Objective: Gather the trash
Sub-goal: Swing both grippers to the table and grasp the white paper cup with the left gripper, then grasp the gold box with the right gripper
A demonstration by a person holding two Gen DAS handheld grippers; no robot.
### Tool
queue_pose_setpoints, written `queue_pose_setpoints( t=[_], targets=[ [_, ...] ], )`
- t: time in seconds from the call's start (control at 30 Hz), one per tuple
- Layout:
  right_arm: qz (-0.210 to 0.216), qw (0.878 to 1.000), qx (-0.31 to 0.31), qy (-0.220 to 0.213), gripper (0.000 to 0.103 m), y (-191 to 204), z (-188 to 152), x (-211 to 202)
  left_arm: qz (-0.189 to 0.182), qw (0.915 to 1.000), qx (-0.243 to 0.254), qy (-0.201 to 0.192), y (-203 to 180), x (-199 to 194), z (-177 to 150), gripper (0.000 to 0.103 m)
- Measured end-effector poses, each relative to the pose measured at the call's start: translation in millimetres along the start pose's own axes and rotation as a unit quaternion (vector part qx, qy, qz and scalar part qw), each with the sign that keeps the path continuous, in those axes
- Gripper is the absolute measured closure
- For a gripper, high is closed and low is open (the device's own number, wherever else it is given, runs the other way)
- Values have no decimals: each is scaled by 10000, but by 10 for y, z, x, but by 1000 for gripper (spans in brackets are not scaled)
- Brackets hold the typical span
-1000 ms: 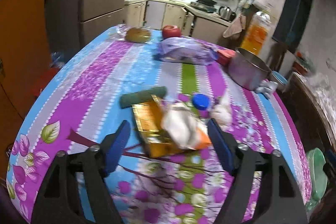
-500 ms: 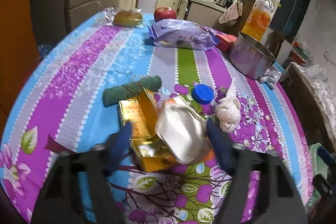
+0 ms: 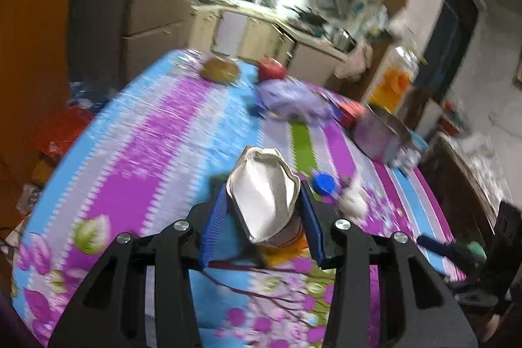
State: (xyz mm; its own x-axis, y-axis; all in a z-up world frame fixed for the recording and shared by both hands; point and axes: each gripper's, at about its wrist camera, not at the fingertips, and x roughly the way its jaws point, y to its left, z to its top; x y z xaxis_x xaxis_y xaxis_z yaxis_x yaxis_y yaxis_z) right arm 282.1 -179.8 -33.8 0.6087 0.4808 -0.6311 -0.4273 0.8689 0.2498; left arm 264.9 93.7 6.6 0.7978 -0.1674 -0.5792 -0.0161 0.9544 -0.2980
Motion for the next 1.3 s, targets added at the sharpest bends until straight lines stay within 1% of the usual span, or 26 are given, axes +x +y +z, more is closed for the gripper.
queue_pose_setpoints(
  t=[0.1,0.2,0.3,0.43,0.63,0.67,0.73,0.8,0.83,0.97,1.13,1.3],
  targets=[
    [236,9992,-260,201,27,275,74,272,220,9994,-252,-113,220,-40,46,61],
    [394,9977,-478,281,26,549,141,518,281,9988,-382,-154,354,-58,63,61],
    [410,9960,-684,402,26,777,208,747,311,9983,-465,-190,457,-77,79,61],
    [275,9945,-831,581,26,986,328,1073,423,9973,-521,-282,577,-103,95,61],
    [-151,9917,-943,861,26,1150,439,1446,457,9971,-526,-291,649,-78,98,61],
    [-214,9910,-968,897,27,1166,437,1484,446,9973,-513,-280,650,-63,95,61],
    [-341,9895,-1016,971,36,1185,413,1550,461,9975,-461,-256,641,-39,83,61],
    [-510,9885,-1077,929,48,1194,386,1571,431,9977,-464,-229,633,-21,73,61],
    [-511,9890,-1048,912,50,1180,388,1565,411,9978,-466,-218,631,-16,66,61],
    [-524,9911,-985,725,52,1162,384,1466,386,9980,-451,-207,622,-5,36,61],
    [-461,9944,-887,334,52,1163,366,1152,383,9981,-401,-274,573,-60,20,61],
    [-616,9954,-732,-13,52,1073,332,802,409,9982,-174,-400,398,-146,8,61]
  ],
)
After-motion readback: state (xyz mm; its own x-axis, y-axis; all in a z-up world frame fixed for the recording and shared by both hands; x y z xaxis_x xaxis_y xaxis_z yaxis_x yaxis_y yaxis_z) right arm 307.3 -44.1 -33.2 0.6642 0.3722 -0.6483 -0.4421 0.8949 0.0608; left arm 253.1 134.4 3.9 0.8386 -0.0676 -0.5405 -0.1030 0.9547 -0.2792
